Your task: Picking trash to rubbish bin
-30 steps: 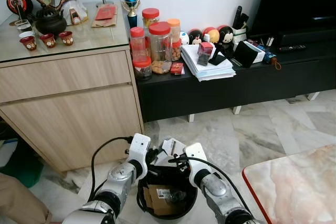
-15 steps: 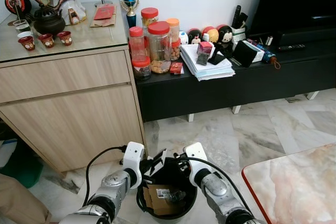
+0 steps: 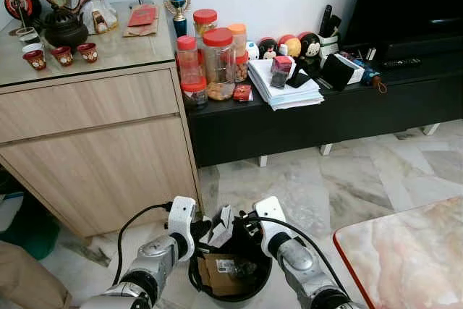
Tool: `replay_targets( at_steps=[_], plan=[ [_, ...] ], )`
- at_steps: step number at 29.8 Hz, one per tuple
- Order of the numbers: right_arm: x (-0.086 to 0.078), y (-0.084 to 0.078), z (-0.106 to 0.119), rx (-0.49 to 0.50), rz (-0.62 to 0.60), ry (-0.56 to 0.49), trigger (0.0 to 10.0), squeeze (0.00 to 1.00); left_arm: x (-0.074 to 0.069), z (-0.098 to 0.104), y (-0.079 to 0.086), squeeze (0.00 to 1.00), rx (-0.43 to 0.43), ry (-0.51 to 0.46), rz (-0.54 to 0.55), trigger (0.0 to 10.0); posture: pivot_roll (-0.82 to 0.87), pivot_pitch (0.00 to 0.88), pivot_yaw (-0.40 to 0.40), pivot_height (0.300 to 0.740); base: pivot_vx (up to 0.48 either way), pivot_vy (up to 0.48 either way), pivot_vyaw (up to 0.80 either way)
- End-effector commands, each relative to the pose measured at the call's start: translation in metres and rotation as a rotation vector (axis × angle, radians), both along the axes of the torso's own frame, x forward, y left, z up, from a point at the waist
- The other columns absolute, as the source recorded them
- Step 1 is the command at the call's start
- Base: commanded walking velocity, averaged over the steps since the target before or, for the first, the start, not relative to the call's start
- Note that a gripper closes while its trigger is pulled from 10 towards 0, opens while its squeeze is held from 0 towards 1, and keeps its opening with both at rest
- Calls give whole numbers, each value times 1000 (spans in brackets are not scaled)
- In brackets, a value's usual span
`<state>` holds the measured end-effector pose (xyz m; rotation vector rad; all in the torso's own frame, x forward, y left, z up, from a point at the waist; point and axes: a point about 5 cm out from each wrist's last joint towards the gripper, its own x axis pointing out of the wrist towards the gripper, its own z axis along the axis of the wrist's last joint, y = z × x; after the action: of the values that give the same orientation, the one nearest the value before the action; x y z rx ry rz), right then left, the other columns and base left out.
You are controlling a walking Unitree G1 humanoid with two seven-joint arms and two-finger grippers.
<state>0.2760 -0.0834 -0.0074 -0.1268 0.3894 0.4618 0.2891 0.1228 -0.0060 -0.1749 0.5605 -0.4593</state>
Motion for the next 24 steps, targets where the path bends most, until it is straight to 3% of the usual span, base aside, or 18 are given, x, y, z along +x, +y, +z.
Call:
replay_targets(
  at_steps=[1, 10, 11, 12, 14, 15, 22, 24],
  plan=[
    [4, 2, 5, 10, 2, -28, 10000, 0, 3, 3, 1, 0, -10, -3, 1, 10000, 179, 4, 31, 740, 0, 0, 0],
    [5, 1, 6, 11, -1, -34, 10000, 0, 4, 5, -2, 0, -26, -13, -19, 10000, 171, 0, 35, 740, 0, 0, 0],
    [5, 1, 6, 11, -1, -34, 10000, 0, 4, 5, -2, 125, -27, -13, -19, 10000, 171, 0, 35, 740, 0, 0, 0],
    [5, 1, 6, 10, -2, -34, 10000, 0, 5, 5, -2, 376, -26, -15, -21, 10000, 171, 0, 35, 740, 0, 0, 0],
    [5, 0, 6, 9, -3, -35, 10000, 0, 4, 5, -2, 651, -26, -16, -22, 10000, 171, 0, 34, 740, 0, 0, 0],
    [5, 0, 6, 8, -4, -35, 10000, 0, 4, 5, -2, 937, -26, -16, -22, 10000, 171, 0, 34, 740, 0, 0, 0],
    [5, 0, 6, 5, -1, -35, 10000, 0, 4, 5, -2, 898, -26, -14, -22, 10000, 172, 0, 30, 740, 0, 0, 0],
    [5, 0, 6, 5, 0, -35, 10000, 0, 4, 5, -2, 1000, -24, -16, -25, 10000, 172, 0, 30, 740, 0, 0, 0]
  ],
)
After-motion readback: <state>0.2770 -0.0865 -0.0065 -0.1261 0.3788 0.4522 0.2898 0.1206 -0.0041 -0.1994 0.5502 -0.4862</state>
